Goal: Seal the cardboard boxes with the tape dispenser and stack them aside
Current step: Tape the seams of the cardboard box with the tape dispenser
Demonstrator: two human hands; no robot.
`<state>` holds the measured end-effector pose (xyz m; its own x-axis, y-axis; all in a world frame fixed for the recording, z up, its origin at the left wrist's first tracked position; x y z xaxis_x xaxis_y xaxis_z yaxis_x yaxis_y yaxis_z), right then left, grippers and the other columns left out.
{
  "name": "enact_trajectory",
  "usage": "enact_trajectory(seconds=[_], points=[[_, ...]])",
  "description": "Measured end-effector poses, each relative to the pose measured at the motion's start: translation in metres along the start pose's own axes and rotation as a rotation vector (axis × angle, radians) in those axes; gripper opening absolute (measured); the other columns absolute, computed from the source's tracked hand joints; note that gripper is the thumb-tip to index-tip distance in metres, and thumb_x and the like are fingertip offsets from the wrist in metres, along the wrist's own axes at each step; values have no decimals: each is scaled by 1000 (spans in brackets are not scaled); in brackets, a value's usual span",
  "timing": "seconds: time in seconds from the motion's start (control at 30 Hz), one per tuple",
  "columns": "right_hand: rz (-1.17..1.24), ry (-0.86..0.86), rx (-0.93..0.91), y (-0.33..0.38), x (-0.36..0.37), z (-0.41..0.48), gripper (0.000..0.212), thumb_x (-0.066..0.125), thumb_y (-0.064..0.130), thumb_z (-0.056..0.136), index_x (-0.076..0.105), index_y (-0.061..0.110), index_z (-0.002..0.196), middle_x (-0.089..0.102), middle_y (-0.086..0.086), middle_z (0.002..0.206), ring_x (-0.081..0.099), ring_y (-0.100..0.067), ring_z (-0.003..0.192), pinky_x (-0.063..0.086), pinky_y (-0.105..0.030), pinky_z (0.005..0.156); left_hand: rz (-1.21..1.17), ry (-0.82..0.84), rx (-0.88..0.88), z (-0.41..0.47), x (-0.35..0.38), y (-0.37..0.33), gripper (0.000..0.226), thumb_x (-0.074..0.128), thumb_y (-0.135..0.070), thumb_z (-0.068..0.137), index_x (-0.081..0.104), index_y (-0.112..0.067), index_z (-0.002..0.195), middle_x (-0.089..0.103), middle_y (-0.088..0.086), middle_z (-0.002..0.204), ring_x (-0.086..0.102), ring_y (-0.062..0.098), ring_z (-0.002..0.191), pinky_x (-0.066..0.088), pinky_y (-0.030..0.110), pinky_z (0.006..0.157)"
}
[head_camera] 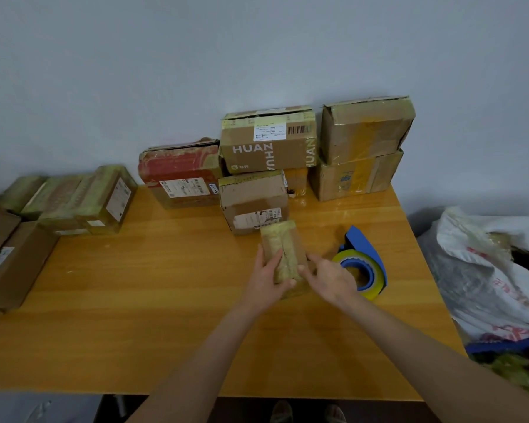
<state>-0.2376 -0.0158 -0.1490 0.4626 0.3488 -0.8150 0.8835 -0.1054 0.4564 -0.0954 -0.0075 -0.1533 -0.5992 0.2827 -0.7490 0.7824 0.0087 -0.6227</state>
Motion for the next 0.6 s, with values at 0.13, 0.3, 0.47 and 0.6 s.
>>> enact_trajectory(seconds=[0.13, 0.3, 0.47, 0.6], points=[[19, -208, 80, -38, -44, 3, 47, 52, 48, 95, 49, 22, 135, 53, -8, 128, 51, -28, 117, 51, -40, 87, 287, -13, 142, 3, 3, -11, 71, 56, -41, 93, 21, -24, 152, -20, 10, 159, 6, 29, 147, 24, 44, 117], [14, -60, 438, -128, -50, 8, 56, 64, 50, 88, 47, 10, 124, 53, -16, 116, 55, -31, 103, 47, -40, 79, 268, 48, 152, 12, 4, -11, 64, 56, -32, 94, 27, -26, 150, -13, 10, 159, 1, 27, 148, 22, 46, 118], [156, 50, 445, -150, -26, 17, 37, 68, 31, 89, 43, 14, 67, 41, -4, 56, 40, -18, 47, 30, -29, 46, 282, 56, 132, 15, 5, -6, 64, 58, -34, 93, 27, -30, 149, -13, 3, 160, 7, 24, 148, 29, 43, 115], [336, 18, 407, -136, -25, 28, 37, 71, 19, 85, 39, 15, 67, 37, -2, 52, 34, -15, 42, 28, -28, 42, 279, 69, 117, 15, 5, -5, 65, 57, -33, 93, 26, -31, 150, -14, 1, 160, 7, 23, 148, 30, 43, 115]])
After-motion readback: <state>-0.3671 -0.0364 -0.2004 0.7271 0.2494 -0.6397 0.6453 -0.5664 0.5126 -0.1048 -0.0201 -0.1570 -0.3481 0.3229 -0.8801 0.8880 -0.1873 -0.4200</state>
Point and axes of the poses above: each hand's wrist, its own z-axis towards the middle knuckle, its own x-axis out of the palm, y = z × x, the point moved 9 cm from there along z, towards the middle knuckle
